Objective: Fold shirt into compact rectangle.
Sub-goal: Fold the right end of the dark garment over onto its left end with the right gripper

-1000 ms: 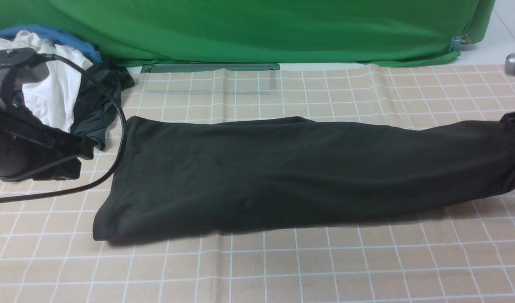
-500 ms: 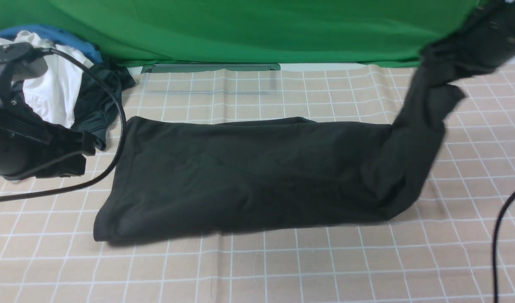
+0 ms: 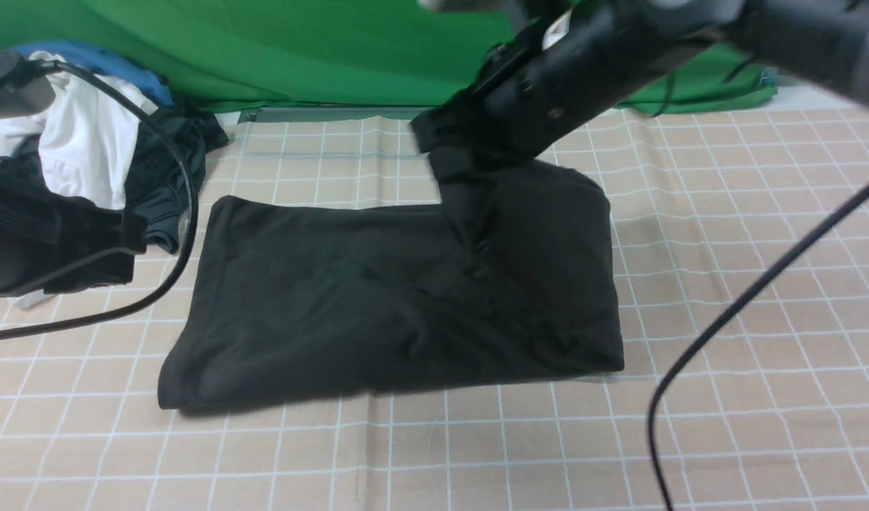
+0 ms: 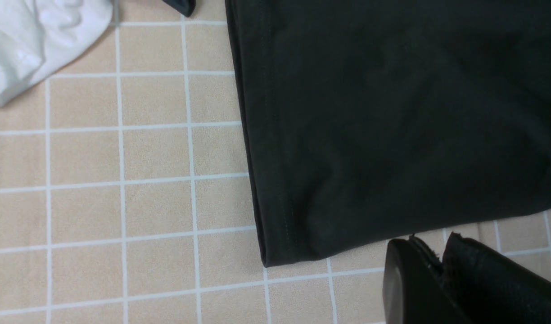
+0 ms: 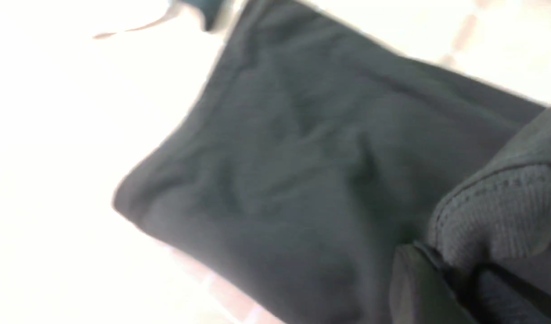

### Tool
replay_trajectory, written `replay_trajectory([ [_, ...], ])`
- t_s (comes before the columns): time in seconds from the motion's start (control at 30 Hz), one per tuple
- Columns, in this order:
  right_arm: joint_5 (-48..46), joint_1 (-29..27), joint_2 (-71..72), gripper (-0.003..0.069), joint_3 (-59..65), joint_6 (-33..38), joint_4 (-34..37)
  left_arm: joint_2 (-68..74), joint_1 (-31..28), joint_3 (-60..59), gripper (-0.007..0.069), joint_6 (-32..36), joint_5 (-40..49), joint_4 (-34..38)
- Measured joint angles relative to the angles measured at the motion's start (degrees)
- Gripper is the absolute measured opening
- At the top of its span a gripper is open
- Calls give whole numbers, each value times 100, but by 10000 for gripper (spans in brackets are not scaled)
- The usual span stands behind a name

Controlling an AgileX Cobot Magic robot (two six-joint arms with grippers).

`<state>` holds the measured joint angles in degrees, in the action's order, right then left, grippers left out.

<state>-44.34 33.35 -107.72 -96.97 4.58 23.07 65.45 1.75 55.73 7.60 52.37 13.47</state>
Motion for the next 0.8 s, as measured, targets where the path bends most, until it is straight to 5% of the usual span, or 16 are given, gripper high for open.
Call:
replay_trajectory([
  [0.7,574,1093,-2540,101,-2261,-11,1057,-30,0,0,95,0,0,19],
  [0.8,670,1179,-2881,165,-2436,-11,1189,-30,0,0,95,0,0,19],
])
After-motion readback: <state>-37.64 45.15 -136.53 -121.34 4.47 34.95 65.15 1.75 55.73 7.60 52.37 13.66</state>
